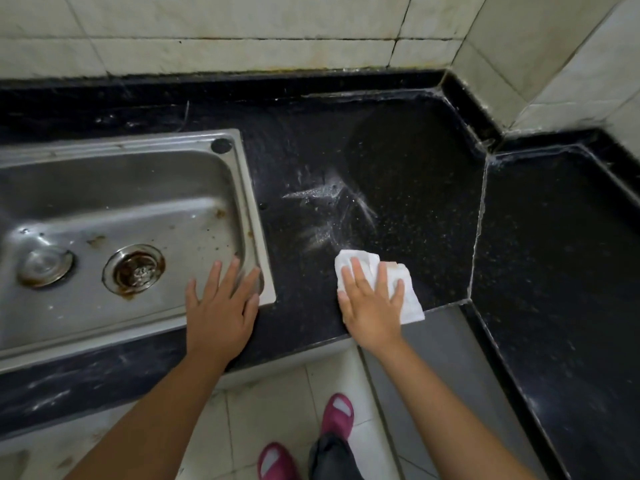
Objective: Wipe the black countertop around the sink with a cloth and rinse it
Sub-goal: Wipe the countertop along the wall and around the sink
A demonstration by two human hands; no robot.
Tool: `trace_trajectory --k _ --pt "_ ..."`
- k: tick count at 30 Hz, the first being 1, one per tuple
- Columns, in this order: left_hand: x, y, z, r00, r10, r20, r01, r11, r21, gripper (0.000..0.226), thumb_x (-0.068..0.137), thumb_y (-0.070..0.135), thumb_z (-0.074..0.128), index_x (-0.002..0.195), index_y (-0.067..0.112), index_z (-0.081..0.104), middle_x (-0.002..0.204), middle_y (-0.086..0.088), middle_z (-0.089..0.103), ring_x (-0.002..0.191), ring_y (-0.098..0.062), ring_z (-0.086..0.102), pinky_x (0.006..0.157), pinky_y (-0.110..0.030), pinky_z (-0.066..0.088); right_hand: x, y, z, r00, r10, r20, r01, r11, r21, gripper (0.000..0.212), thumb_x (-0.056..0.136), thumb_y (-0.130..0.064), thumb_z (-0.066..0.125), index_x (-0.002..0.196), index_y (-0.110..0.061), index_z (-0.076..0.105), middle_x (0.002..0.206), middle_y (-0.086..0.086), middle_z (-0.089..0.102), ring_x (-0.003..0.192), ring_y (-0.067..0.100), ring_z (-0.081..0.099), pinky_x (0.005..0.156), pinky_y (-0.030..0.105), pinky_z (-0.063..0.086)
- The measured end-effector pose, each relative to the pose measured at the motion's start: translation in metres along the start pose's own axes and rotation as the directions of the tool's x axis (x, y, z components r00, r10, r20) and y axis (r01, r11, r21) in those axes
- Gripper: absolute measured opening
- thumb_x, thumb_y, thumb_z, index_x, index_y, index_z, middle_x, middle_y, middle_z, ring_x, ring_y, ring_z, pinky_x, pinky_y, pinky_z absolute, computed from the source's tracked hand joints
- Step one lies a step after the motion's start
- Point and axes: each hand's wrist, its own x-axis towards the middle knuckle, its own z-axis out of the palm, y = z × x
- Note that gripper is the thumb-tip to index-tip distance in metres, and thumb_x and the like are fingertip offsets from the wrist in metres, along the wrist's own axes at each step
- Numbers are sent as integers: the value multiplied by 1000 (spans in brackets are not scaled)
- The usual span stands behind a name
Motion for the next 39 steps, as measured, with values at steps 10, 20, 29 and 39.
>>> trace_trajectory --k 10,20,29,39 --pt "4 -9 7 982 176 74 -182 979 94 48 98 42 3 126 27 39 126 -6 59 124 -22 33 95 -53 22 -30 -4 26 960 -281 4 279 952 -128 50 99 -39 3 130 -28 41 134 -8 53 126 27 36 99 43 24" --pt "7 -11 12 986 166 35 -169 978 121 48 98 42 5 128 30 41 129 -4 57 124 -22 33 99 -49 19 109 29 -47 994 78 74 -71 993 -97 51 100 -39 13 147 -30 -6 156 -5 -15 141 30 -18 111 54 -6" --pt "9 -13 19 983 182 -18 -176 969 174 47 98 41 2 131 29 35 131 -8 54 125 -23 32 100 -48 19 52 -14 0 872 -486 56 487 852 -193 51 98 -40 9 137 -23 38 146 2 39 132 33 32 104 46 27" --pt "9 -13 20 987 159 11 -158 968 194 47 98 43 2 131 31 33 132 -5 53 127 -22 30 107 -43 5 147 20 -49 997 -44 66 51 993 -104 52 100 -37 16 148 -27 -2 156 -3 -13 142 30 -15 112 52 -2"
